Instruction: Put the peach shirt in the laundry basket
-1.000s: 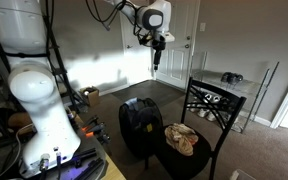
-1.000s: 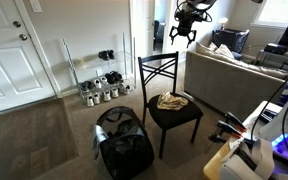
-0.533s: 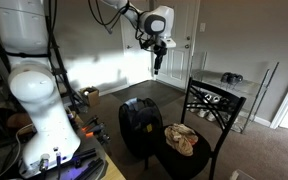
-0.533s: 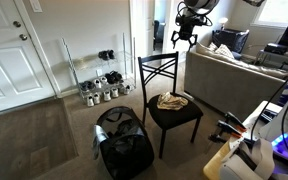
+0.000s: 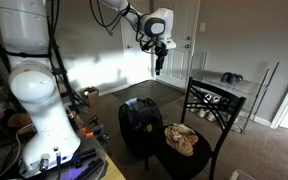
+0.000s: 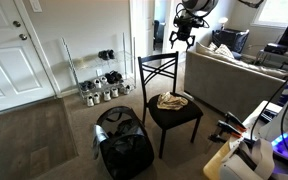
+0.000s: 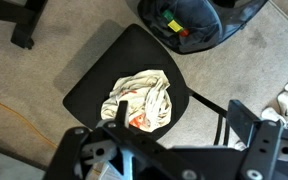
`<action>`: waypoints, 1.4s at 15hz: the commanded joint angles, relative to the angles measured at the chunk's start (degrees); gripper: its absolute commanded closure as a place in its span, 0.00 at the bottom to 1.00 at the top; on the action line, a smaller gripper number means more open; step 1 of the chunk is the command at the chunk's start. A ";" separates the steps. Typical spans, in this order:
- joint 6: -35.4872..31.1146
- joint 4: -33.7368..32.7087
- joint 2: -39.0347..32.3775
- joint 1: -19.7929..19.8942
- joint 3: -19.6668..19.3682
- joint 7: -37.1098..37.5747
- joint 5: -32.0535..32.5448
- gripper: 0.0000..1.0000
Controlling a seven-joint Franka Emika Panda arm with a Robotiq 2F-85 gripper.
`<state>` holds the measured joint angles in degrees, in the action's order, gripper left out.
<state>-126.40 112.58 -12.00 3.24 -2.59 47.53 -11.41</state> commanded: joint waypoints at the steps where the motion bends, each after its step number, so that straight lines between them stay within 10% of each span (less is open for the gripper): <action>1: -4.45 -4.98 -9.59 -0.46 -0.61 3.58 -4.58 0.00; 21: -13.74 -39.17 -49.09 1.41 -3.33 20.27 -9.49 0.00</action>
<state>-140.96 80.98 -54.94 4.14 -5.18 63.85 -20.60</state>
